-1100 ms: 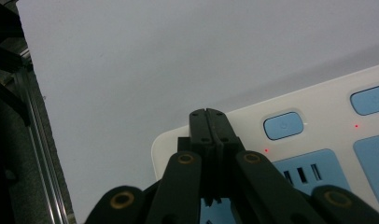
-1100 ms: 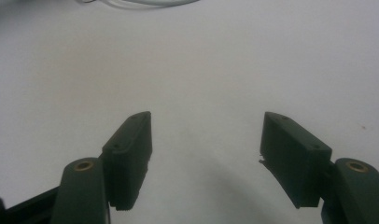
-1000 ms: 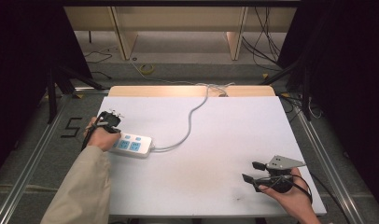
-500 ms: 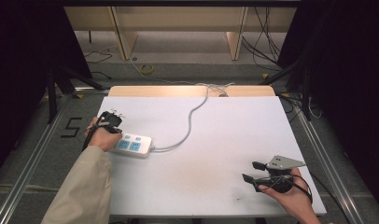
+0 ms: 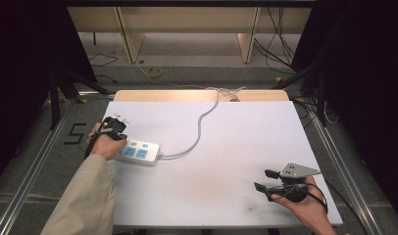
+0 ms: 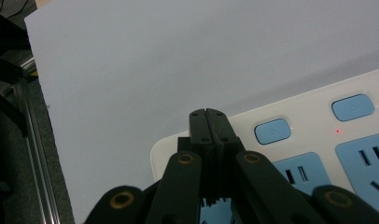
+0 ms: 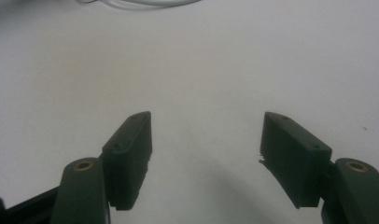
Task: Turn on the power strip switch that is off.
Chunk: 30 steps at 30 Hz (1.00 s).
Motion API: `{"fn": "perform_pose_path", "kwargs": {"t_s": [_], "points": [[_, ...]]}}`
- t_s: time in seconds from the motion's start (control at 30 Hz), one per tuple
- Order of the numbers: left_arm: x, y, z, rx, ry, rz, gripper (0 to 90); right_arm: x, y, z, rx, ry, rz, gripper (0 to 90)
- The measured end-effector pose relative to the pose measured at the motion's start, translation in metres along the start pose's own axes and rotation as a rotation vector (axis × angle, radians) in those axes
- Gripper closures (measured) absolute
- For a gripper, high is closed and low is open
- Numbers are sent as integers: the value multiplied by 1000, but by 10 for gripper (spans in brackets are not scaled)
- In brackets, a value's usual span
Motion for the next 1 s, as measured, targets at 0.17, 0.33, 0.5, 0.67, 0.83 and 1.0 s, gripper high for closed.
{"fn": "perform_pose_path", "kwargs": {"t_s": [0.17, 0.33, 0.5, 0.67, 0.83, 1.0], "points": [[-1, 0, -2, -10, 0, 4, 899, 0, 0, 0, 1, 1, 1, 350], [-1, 0, -3, -11, -3, 4, 899, 0, 0, 0, 1, 1, 0, 350], [-3, 0, -6, -18, -5, 13, 899, 0, 0, 0, 1, 1, 0, 350], [-5, 2, -9, -33, -14, 15, 898, 0, 0, 0, 1, 2, 1, 350], [-9, 4, -12, -49, -24, 17, 898, 0, 0, 1, 4, 3, -3, 350], [-12, 5, -15, -58, -34, 18, 898, 1, 0, 1, 4, 5, -4, 350]]}}
Point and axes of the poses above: each handheld gripper's, and its own axes: z roughly forward along the jaws, y roughly out of its top, x roughly to its left, the point moved 3 cm from there along z, roughly forward along the jaws, and after that the axes turned 2 degrees about z, right-handed, at the moved point
